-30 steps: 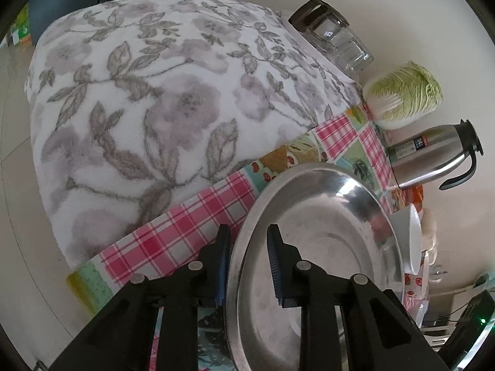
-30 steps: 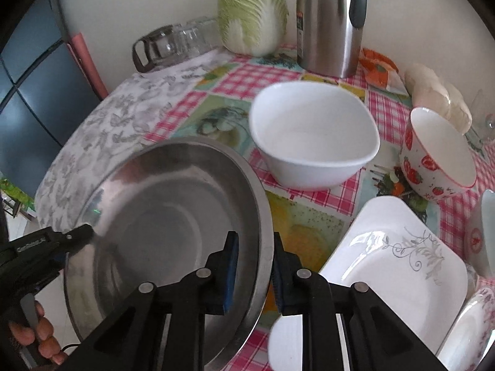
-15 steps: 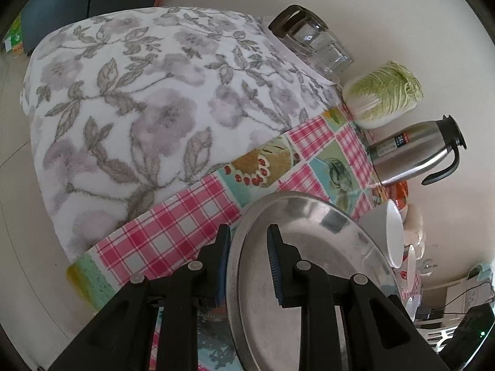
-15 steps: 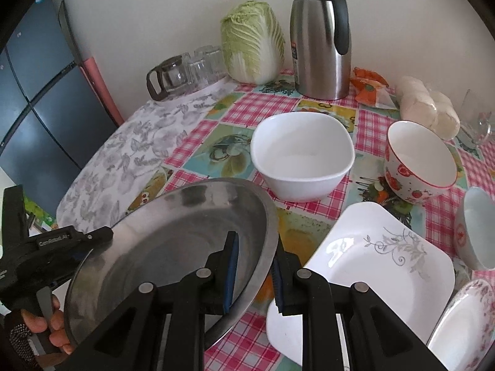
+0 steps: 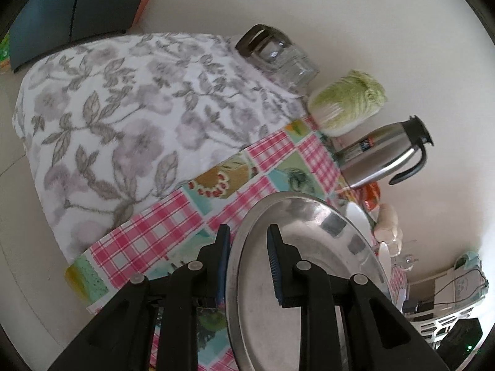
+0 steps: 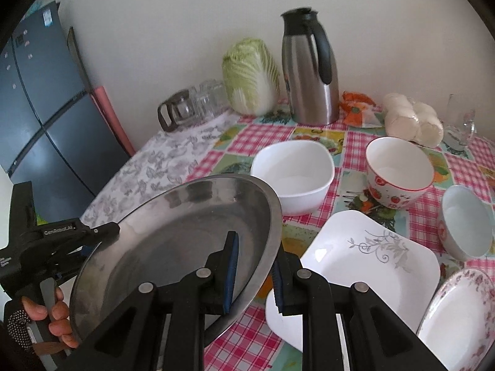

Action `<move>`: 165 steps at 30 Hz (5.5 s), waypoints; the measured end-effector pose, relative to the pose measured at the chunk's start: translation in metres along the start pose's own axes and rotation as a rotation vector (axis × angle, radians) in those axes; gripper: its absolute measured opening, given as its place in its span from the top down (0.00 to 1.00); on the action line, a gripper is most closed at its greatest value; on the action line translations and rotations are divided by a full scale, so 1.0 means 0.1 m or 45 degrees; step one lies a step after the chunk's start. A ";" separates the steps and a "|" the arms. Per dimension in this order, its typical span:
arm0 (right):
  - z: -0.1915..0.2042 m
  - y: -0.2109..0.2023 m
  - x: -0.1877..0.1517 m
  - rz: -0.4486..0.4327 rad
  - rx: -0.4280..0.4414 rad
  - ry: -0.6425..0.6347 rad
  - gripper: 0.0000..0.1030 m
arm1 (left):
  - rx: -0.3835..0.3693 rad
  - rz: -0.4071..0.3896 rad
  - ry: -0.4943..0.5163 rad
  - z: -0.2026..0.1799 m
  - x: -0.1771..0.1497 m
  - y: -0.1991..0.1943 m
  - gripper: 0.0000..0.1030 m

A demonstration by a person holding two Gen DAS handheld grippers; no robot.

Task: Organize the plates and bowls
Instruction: 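Lift the steel basin off the table with both grippers, then carry the steel basin and lower it beside the white bowl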

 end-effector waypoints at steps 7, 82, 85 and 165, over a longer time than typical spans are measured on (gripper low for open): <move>-0.16 -0.26 -0.14 -0.093 -0.018 0.062 0.79 | -0.057 -0.019 0.083 -0.26 -0.07 -0.11 0.76; -1.67 -0.73 -0.74 -0.118 -0.292 0.380 0.78 | -0.028 0.206 0.553 -1.51 -1.15 0.55 0.76; -1.67 -0.71 -0.74 -0.112 -0.311 0.376 0.78 | -0.019 0.206 0.554 -1.52 -1.16 0.57 0.75; -1.57 -0.59 -0.66 -0.035 -0.359 0.271 0.51 | -0.046 0.164 0.496 -1.52 -1.13 0.63 0.57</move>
Point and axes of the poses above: each gripper's, at about its wrist camera, not at the fingertips, and y roughly the way its jaws point, z to its left, x to its top, the point moved 3 cm from there along y, roughly the way its jaws point, and after that the axes turned 9 degrees about x, right-handed, at the moved point
